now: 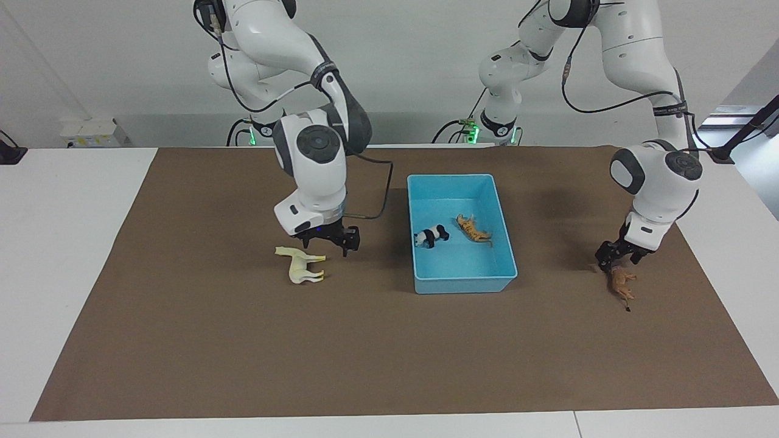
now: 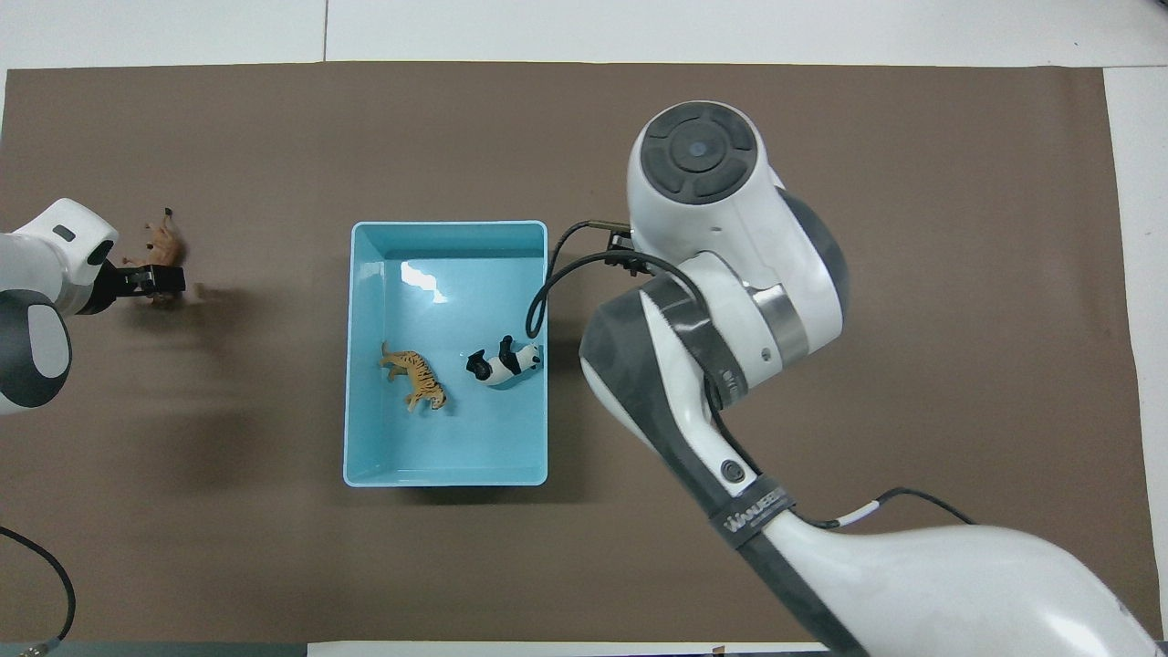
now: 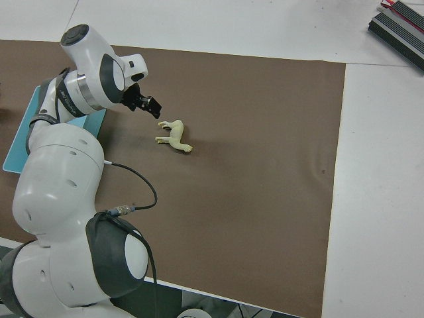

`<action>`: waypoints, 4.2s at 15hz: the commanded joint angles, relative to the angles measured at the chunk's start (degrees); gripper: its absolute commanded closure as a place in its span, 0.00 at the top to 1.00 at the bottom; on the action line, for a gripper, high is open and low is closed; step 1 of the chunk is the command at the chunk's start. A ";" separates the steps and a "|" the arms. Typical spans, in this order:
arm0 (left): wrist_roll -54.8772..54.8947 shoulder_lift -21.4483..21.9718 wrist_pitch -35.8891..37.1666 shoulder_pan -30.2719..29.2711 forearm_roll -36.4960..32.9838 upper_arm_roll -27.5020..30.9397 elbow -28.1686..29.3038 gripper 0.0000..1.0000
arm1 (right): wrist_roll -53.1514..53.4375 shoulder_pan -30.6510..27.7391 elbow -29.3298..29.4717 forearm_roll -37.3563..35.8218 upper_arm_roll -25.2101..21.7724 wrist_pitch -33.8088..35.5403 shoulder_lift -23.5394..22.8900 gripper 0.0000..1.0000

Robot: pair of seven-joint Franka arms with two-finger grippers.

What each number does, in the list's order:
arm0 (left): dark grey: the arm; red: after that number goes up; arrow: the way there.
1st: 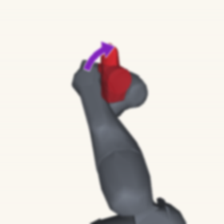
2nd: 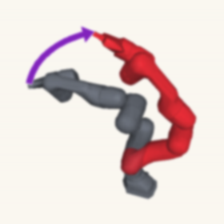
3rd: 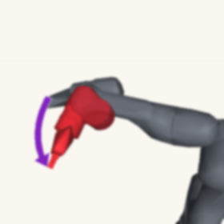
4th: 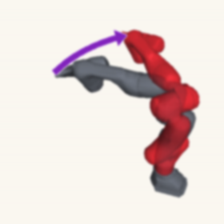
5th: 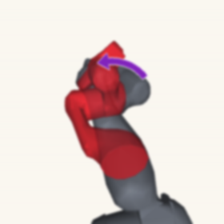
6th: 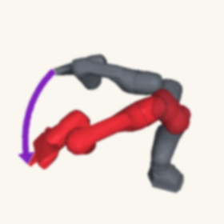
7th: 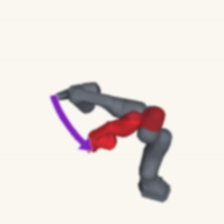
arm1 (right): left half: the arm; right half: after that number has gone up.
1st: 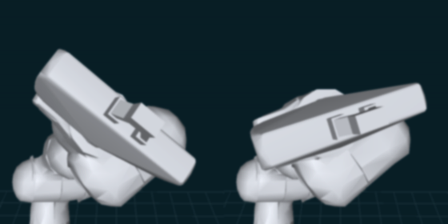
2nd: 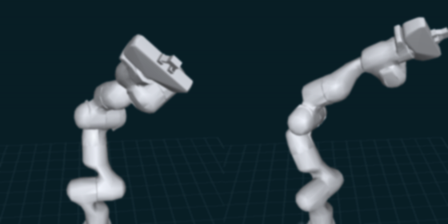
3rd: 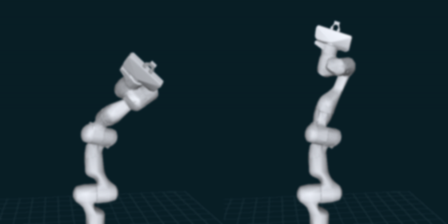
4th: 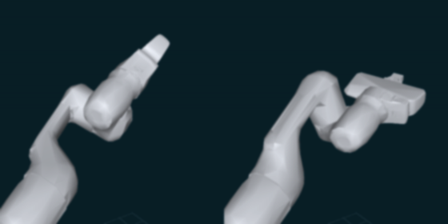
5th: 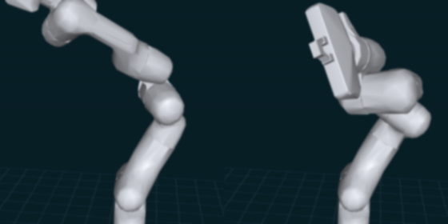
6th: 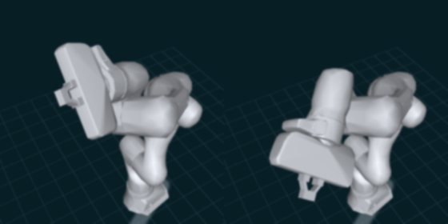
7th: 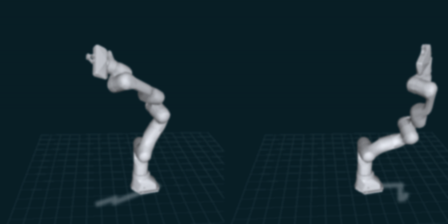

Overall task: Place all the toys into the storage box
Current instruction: 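Grasp the brown horse with the left gripper while the right reaches the cream horse, then drop the brown horse into the box while the right gripper grasps the cream horse, then carry the cream horse into the box with the right gripper while the left withdraws, then release the cream horse and withdraw the right gripper to rest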

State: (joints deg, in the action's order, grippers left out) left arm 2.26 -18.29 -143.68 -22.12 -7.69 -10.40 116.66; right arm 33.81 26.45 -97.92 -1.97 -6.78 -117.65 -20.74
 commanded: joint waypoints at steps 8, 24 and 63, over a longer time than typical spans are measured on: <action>-1.54 1.06 -5.65 -0.29 -0.05 0.03 2.44 0.00 | -7.97 -4.83 -18.53 -1.11 0.80 -17.34 4.57 1.00; -25.68 8.53 29.58 22.53 0.39 -0.76 -17.17 0.00 | -8.50 -5.00 -19.70 -3.66 0.80 -19.50 4.65 0.00; -11.75 19.52 52.80 15.80 6.02 0.99 -23.50 1.00 | 17.56 5.93 21.11 -1.46 5.81 19.64 6.31 1.00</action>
State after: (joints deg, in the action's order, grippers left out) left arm -10.54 2.26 -91.99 -5.79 -2.27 -9.16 95.03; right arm 57.98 38.94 -74.55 -3.42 -1.59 -99.18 -18.50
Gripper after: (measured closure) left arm 0.000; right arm 0.000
